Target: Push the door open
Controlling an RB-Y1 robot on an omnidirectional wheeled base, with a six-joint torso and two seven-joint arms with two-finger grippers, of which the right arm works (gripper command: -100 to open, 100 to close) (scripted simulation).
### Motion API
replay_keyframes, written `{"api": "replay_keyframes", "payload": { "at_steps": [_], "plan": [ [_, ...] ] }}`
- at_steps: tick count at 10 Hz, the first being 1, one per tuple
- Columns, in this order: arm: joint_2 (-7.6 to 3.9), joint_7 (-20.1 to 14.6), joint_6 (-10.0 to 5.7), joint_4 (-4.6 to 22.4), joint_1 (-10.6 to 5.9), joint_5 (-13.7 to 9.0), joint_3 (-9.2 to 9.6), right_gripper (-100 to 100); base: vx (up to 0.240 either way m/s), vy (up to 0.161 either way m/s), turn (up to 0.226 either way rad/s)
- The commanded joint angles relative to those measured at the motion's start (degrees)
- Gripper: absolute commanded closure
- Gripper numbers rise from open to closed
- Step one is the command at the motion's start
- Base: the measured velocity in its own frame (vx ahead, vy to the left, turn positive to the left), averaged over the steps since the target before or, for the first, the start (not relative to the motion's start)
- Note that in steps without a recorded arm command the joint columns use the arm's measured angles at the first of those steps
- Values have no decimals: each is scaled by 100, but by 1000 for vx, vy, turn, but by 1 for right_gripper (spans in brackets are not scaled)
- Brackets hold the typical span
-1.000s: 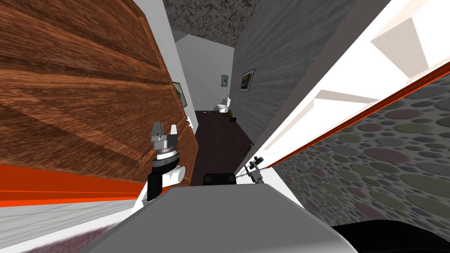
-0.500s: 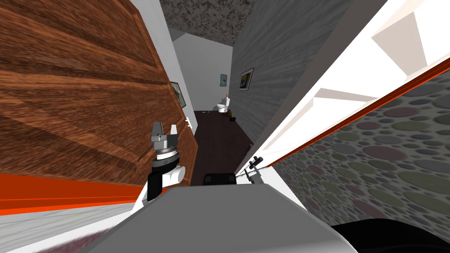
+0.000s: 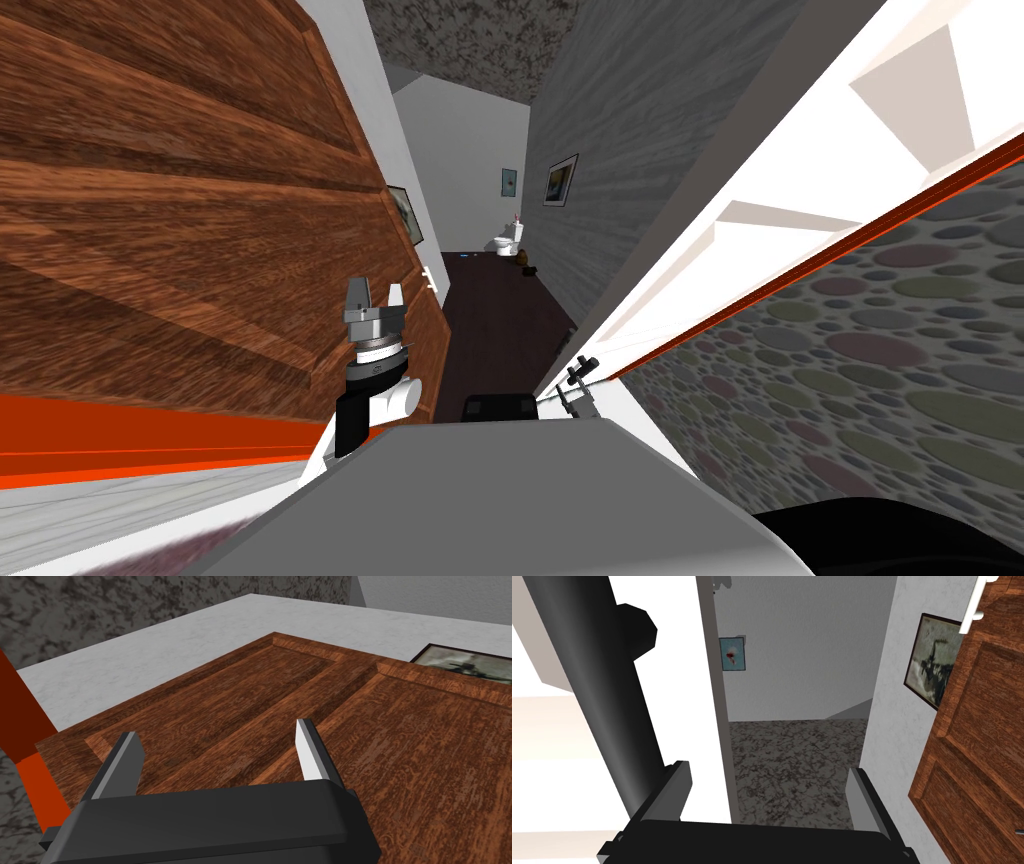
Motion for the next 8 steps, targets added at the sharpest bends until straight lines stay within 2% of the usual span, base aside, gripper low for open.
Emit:
{"api": "replay_keyframes", "payload": {
  "at_steps": [1,2,3,8],
  "plan": [
    [0,0,0,0,0,0,0,-100,-9,-9,30],
    [0,0,0,0,0,0,0,-100,-1,-3,13],
    [3,-140,-15,14,-23,-207,-61,-100,13,5,4],
    [12,-534,-57,52,-88,-787,-233,-100,14,16,10]
  ]
}}
